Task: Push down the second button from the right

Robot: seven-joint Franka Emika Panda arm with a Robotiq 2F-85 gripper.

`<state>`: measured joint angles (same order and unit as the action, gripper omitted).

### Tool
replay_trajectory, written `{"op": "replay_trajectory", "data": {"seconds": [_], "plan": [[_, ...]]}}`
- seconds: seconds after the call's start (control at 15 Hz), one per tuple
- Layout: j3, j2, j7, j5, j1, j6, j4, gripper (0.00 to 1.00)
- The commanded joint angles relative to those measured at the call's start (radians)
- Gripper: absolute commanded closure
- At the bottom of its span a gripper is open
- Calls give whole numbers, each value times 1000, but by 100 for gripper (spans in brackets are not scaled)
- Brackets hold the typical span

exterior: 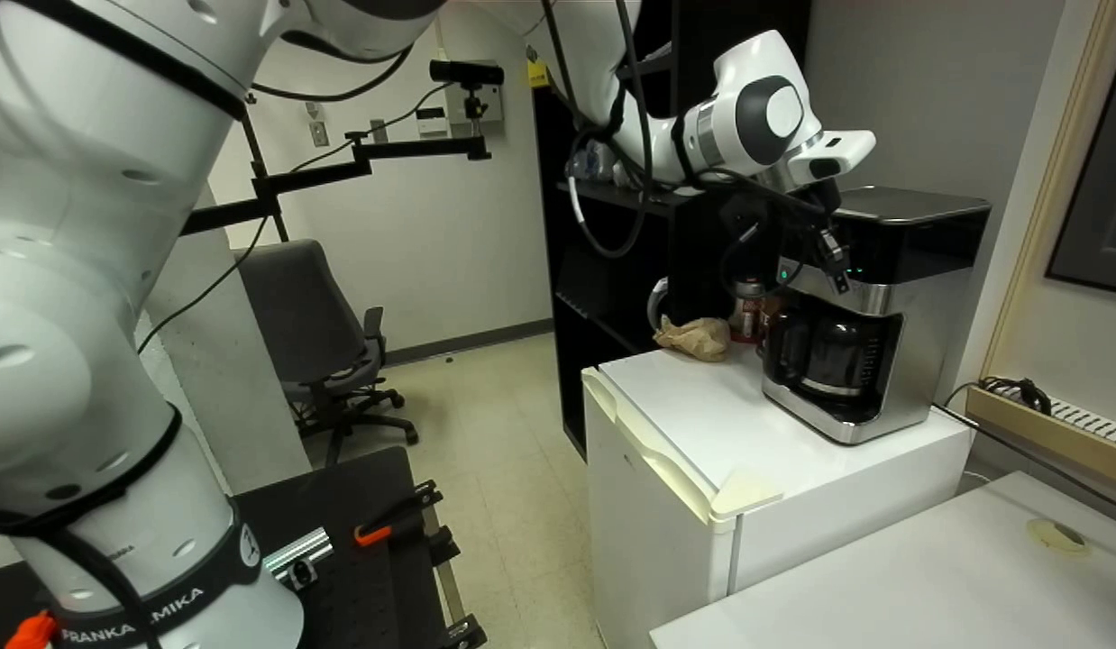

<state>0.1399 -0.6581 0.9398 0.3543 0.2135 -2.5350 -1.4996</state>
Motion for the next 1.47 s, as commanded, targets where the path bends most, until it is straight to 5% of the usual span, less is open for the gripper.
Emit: {"op": "replay_trajectory", "data": {"seconds": [0.0,1.4], "plan": [[16,-34,-19,-27,12,12,56,100],[61,-39,-1,-1,40,-41,76,100]]}}
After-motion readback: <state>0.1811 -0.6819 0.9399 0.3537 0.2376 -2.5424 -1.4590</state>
